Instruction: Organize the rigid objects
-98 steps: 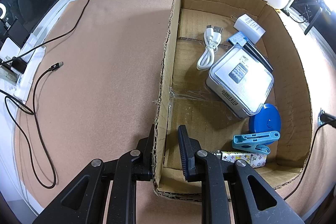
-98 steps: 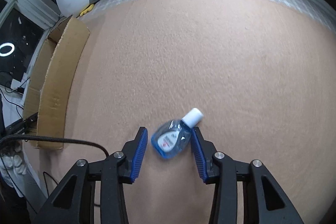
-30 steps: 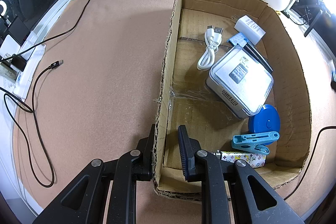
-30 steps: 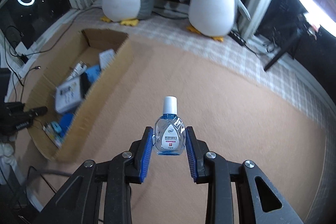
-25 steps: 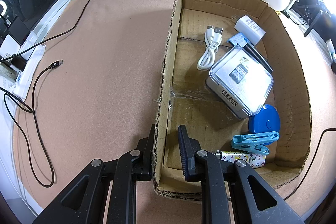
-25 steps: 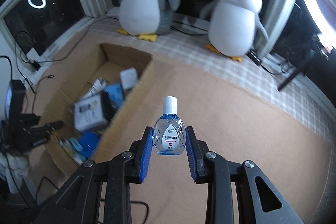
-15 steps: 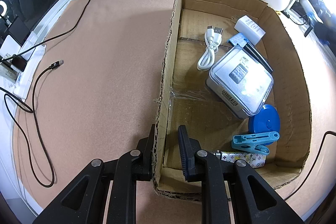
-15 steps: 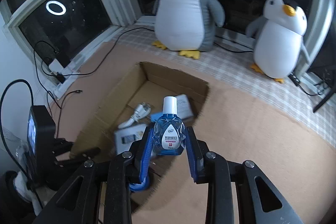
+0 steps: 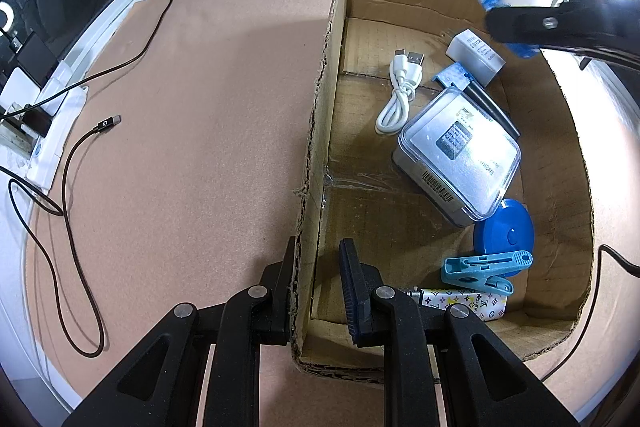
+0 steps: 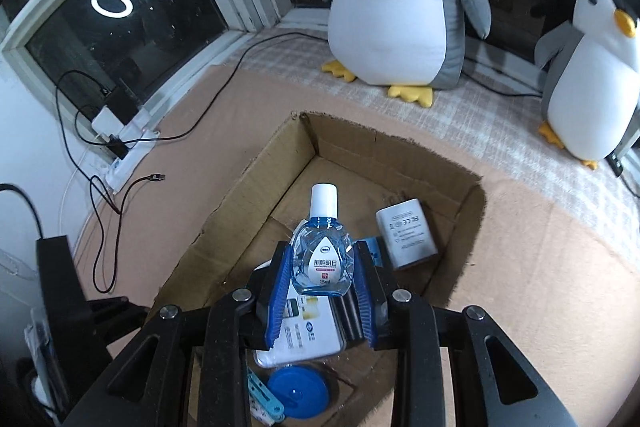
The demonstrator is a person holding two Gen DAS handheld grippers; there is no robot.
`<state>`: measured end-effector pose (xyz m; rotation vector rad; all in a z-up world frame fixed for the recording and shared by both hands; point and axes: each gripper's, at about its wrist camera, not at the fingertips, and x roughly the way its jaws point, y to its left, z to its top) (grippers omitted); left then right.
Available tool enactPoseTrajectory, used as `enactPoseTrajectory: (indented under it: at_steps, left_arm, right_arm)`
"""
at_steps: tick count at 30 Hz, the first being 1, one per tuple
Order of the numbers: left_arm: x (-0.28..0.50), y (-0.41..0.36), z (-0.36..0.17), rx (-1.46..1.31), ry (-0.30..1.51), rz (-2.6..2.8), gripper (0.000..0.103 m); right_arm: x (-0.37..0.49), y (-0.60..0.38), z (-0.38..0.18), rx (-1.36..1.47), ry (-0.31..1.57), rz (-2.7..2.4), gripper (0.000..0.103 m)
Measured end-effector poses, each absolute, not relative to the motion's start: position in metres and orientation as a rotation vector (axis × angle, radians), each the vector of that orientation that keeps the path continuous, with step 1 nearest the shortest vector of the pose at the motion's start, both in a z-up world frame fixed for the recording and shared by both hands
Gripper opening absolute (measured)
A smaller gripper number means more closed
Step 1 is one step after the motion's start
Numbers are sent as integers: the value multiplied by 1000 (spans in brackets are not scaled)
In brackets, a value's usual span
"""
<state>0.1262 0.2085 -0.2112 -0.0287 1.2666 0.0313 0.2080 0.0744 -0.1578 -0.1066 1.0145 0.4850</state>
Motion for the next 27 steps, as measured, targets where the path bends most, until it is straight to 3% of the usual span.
enactPoseTrajectory:
  at_steps: [8, 12, 23, 27]
  left_arm:
    - [126, 209, -211, -30, 1266, 31, 20]
    - [126, 209, -211, -28, 1266, 30, 20]
    - [127, 210, -210, -25, 1263, 38, 20]
    - [126, 210, -210, -25, 1261, 39, 20]
  right_arm:
    - [213, 83, -171, -136, 1040, 478, 28]
    - [209, 83, -168, -145, 1035, 478, 42]
    - [186, 50, -155, -112, 1020, 464, 43]
    - [166, 30, -150, -98, 1006, 448, 50]
